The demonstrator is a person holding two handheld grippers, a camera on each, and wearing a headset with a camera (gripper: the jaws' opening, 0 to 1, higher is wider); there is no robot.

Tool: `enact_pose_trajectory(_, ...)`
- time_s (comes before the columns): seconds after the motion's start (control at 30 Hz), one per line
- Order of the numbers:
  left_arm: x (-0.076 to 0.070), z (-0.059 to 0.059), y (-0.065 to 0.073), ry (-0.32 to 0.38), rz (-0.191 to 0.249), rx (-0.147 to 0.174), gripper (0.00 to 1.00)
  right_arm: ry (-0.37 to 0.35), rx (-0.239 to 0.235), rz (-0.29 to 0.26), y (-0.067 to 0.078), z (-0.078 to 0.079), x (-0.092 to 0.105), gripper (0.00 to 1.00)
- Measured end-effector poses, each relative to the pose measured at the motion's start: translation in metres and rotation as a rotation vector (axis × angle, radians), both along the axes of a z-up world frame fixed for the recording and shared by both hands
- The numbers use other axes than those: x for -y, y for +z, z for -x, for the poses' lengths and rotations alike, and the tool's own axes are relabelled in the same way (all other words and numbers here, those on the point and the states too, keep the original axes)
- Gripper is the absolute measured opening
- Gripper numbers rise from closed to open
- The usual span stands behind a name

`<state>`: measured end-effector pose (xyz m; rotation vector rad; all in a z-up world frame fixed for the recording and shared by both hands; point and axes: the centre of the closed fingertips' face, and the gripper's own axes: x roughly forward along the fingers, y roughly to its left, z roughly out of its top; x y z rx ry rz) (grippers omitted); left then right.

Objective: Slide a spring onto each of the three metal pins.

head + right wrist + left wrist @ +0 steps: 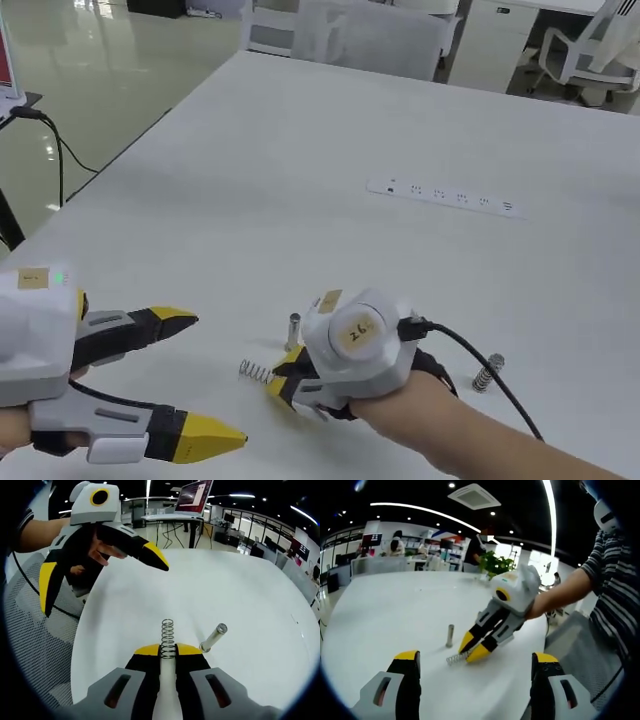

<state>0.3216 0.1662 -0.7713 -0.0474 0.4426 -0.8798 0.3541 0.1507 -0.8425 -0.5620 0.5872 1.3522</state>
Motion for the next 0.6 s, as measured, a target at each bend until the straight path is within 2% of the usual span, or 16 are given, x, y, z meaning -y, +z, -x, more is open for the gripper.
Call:
enact_pose_trajectory(0.2, 0.011, -0.003, 0.001, -0.022, 0.003, 0.003, 0.88, 0.019, 0.018, -0.011, 0.019, 0.0, 0.016, 0.08)
enact_pose_trajectory(0.6, 0.033, -0.006, 0.002, -0.08, 0.009, 0.002, 0.85, 0.057, 0.065, 0.008, 0.04, 0.005, 0.054, 0.07)
